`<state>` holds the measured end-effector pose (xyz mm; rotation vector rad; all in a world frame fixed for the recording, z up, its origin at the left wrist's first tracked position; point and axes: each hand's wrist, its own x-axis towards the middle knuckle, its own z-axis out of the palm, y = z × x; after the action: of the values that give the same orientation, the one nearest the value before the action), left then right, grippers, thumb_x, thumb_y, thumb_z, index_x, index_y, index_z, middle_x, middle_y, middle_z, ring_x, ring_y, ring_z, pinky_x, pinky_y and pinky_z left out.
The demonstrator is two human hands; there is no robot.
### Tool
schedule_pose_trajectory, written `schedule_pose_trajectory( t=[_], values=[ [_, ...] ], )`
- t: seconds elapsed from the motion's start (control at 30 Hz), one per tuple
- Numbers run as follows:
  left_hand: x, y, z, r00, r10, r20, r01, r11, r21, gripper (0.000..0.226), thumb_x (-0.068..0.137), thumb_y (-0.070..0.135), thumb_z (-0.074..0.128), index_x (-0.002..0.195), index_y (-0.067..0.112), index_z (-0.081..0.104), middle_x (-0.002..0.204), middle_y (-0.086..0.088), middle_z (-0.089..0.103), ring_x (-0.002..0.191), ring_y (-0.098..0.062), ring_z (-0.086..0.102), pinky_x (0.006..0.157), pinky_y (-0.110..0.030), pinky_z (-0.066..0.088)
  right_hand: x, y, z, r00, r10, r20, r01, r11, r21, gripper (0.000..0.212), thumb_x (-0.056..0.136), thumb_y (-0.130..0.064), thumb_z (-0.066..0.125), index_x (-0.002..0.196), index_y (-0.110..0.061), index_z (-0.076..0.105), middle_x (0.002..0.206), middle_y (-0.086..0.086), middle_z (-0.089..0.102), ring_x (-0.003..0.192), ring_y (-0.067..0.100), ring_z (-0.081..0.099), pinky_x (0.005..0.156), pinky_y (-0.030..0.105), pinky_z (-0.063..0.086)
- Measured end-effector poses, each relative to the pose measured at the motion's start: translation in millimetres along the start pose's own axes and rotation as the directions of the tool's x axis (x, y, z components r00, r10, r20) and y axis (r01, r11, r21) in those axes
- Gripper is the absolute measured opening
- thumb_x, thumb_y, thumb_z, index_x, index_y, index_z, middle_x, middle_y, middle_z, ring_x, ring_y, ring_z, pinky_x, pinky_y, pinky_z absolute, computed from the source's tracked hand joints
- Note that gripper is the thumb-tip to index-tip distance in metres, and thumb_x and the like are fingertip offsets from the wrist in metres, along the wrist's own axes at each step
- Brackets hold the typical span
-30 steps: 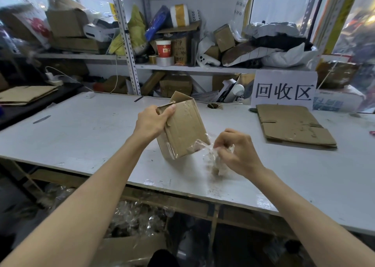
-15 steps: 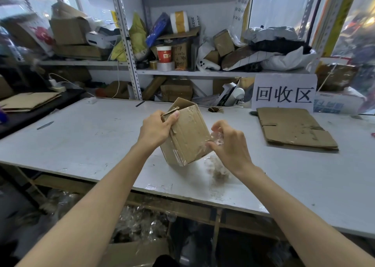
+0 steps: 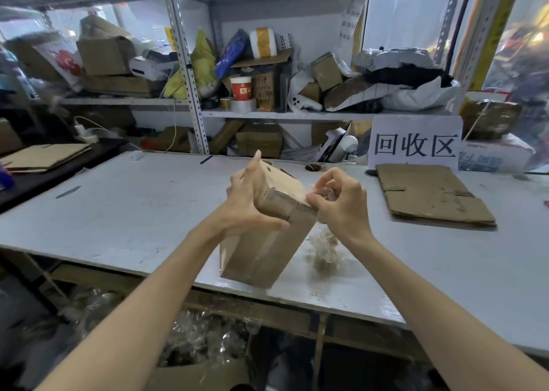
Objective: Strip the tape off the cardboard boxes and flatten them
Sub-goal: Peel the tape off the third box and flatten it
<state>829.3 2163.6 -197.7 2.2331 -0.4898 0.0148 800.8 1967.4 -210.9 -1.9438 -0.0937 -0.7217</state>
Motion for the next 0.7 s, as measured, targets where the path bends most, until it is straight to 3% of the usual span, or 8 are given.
schedule_pose_trajectory(
  t=[0.1,0.17,0.3,0.4,0.57,0.63,0.7],
  values=[
    [4.6,-2.6,-10.1,0.996,-0.036,0.081,0.030,0.997,0.066,0.115,0.045,0.058,0.081,0.135,0.069,0.011,0.154,0.003,0.012,0.140,-0.033,0.020,0.116,-0.054,0.026,2.1,5.6,-9.6,0.999,0.021,0.026,-0.022,0.999,0.032,0.023,0.071,-0.008,0.081,0.077,-0.016,0.059,0.073,0.000,0.068,0.055,-0.006,0.054,0.050,0.008,0.040],
    [2.3,-2.2,-7.4,0.997,-0.014,0.070,0.011,0.999,0.049,0.105,0.043,0.058,0.077,0.131,0.062,0.020,0.142,-0.002,0.023,0.131,-0.032,0.030,0.113,-0.052,0.033,2.5,5.3,-11.1,0.999,0.035,0.033,-0.038,0.997,0.073,0.024,0.070,-0.007,0.081,0.077,-0.016,0.060,0.074,0.002,0.070,0.059,0.001,0.057,0.054,0.014,0.044],
    [-2.6,-10.7,-1.8,0.992,0.050,-0.117,-0.051,0.999,-0.005,0.097,0.040,0.056,0.079,0.124,0.051,0.031,0.126,-0.005,0.031,0.119,-0.029,0.037,0.100,-0.037,0.044,2.9,0.2,-11.6,0.998,0.028,0.059,-0.034,0.994,0.102,0.024,0.069,-0.006,0.082,0.078,-0.013,0.060,0.071,0.000,0.069,0.056,0.004,0.054,0.054,0.016,0.045],
    [-4.0,-17.0,-0.5,0.953,0.120,-0.278,-0.114,0.993,0.036,0.095,0.041,0.061,0.080,0.124,0.054,0.033,0.130,-0.002,0.028,0.121,-0.027,0.031,0.091,-0.025,0.037,3.7,-1.9,-13.2,0.997,0.012,0.070,-0.021,0.991,0.130,0.022,0.070,-0.004,0.082,0.075,-0.010,0.061,0.068,0.006,0.067,0.048,0.002,0.046,0.048,0.015,0.041],
    [-1.8,-18.2,0.9,0.903,0.107,-0.416,-0.077,0.993,0.089,0.110,0.039,0.060,0.081,0.135,0.050,0.028,0.136,0.002,0.024,0.119,-0.020,0.028,0.100,-0.038,0.038,-2.7,3.1,-17.4,0.998,0.021,0.057,-0.031,0.984,0.176,0.022,0.073,-0.001,0.077,0.083,-0.013,0.062,0.069,0.011,0.067,0.050,0.006,0.051,0.050,0.023,0.048],
    [-2.7,-19.3,7.1,0.896,0.109,-0.431,-0.058,0.990,0.130,0.113,0.040,0.057,0.083,0.137,0.047,0.026,0.139,-0.001,0.023,0.122,-0.024,0.030,0.104,-0.048,0.040,-4.9,5.3,-21.2,0.995,0.028,0.092,-0.044,0.983,0.179,0.036,0.075,0.000,0.075,0.103,-0.020,0.064,0.070,0.009,0.067,0.057,0.011,0.055,0.058,0.028,0.053],
    [-4.4,-19.7,12.2,0.886,0.121,-0.448,-0.047,0.984,0.173,0.115,0.039,0.063,0.079,0.138,0.044,0.024,0.141,-0.003,0.021,0.124,-0.030,0.031,0.101,-0.052,0.042,-4.3,6.5,-27.5,0.989,0.054,0.135,-0.083,0.970,0.227,0.049,0.081,-0.003,0.071,0.122,-0.027,0.061,0.080,0.008,0.066,0.062,0.012,0.057,0.060,0.024,0.054]
  ],
)
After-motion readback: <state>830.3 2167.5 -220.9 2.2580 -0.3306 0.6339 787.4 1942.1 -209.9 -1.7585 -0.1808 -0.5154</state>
